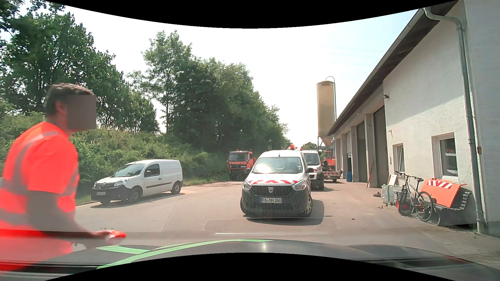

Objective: Follow the waypoints while adhering to traffic rules and regulations

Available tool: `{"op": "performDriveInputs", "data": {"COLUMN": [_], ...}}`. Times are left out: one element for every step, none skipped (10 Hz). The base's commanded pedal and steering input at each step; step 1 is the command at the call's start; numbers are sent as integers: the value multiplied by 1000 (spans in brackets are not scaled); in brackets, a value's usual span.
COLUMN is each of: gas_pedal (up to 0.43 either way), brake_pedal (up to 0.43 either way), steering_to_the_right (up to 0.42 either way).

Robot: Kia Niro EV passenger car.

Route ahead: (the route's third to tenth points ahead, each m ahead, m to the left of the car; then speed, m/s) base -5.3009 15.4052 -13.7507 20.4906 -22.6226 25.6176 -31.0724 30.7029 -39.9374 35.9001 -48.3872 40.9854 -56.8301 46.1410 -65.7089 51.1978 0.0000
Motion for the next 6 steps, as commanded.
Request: {"op": "performDriveInputs", "data": {"gas_pedal": [0, 0, 0, 0, 0, 0], "brake_pedal": [476, 470, 470, 463, 457, 445], "steering_to_the_right": [-904, -904, -904, -906, -913, -928]}}
